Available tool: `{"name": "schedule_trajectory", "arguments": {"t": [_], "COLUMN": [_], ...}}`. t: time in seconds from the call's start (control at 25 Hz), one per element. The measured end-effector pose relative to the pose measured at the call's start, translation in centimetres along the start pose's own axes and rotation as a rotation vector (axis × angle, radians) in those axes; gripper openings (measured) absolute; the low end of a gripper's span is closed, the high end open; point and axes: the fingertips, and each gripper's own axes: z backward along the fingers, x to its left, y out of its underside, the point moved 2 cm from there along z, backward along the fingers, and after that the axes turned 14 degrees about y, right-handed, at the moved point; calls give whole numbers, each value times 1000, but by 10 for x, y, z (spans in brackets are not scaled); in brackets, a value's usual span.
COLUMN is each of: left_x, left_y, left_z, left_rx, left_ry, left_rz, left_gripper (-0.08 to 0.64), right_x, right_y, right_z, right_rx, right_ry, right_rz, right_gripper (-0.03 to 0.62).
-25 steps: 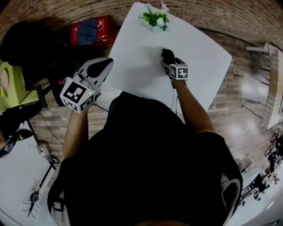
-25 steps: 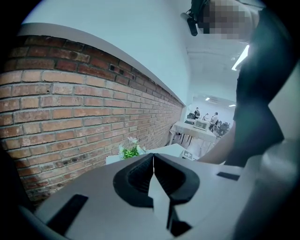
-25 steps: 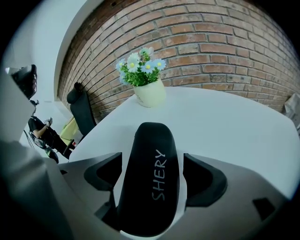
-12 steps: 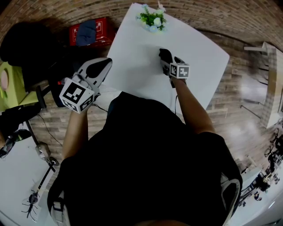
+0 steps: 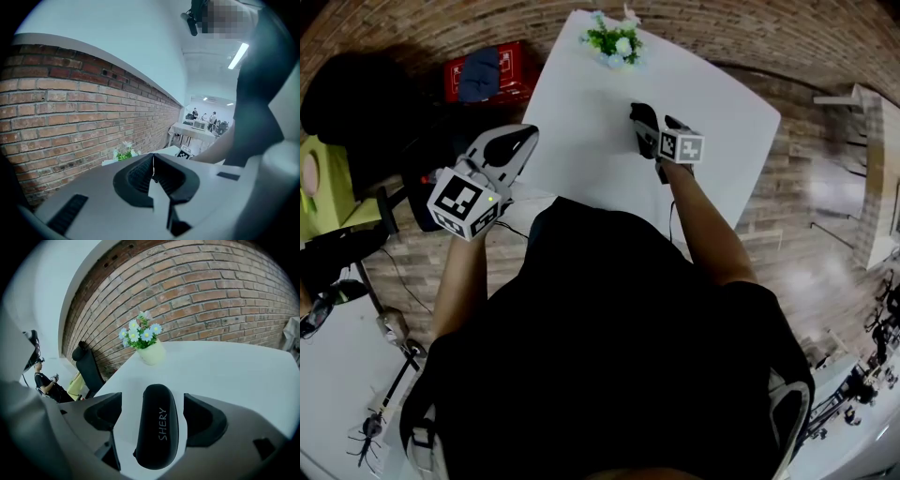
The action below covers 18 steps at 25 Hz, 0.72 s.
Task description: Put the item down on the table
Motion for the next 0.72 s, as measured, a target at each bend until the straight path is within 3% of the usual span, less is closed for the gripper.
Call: {"name": "schedule_trajectory", "arguments": {"t": [0.72], "left_x": [-26], "left_y": [-14], "left_z": [-16], "left_rx": [-20], "left_ry": [17], "left_rz": [-40], "left_gripper": [11], "right_x": [-27], "right_y": [2], "right_z": [55], "right_rx": [-51], "right_ry": [8], "right_rz": [-24], "right_gripper": [390]}}
